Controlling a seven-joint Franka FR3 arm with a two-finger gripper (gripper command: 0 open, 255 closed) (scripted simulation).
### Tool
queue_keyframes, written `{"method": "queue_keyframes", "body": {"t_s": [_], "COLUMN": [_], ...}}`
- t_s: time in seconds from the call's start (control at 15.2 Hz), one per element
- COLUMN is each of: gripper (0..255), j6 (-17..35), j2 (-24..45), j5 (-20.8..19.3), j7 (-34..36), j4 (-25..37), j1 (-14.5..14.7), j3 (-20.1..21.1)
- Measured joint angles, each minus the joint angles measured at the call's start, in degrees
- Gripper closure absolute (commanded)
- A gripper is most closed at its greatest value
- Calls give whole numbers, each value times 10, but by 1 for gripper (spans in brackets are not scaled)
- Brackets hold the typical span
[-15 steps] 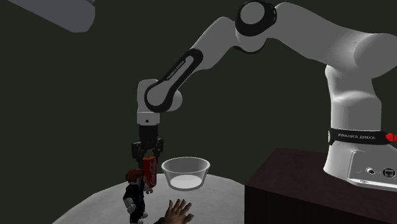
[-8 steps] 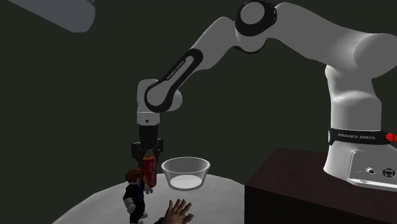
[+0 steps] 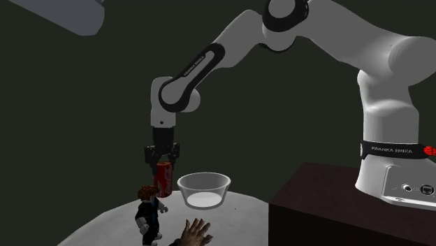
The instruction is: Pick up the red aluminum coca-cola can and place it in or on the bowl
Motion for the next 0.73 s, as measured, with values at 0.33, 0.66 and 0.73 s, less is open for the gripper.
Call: {"method": "queue_keyframes", "body": {"t_s": [0.33, 0.66, 0.73], "gripper": [255, 255, 255], "j6": [-23, -46, -50], "j2": [-27, -52, -59], "j5": [3, 6, 7], "j7": [-1, -2, -2], "j4": [-5, -6, -9], "j1": [-1, -3, -4], "j3": [3, 6, 7]}}
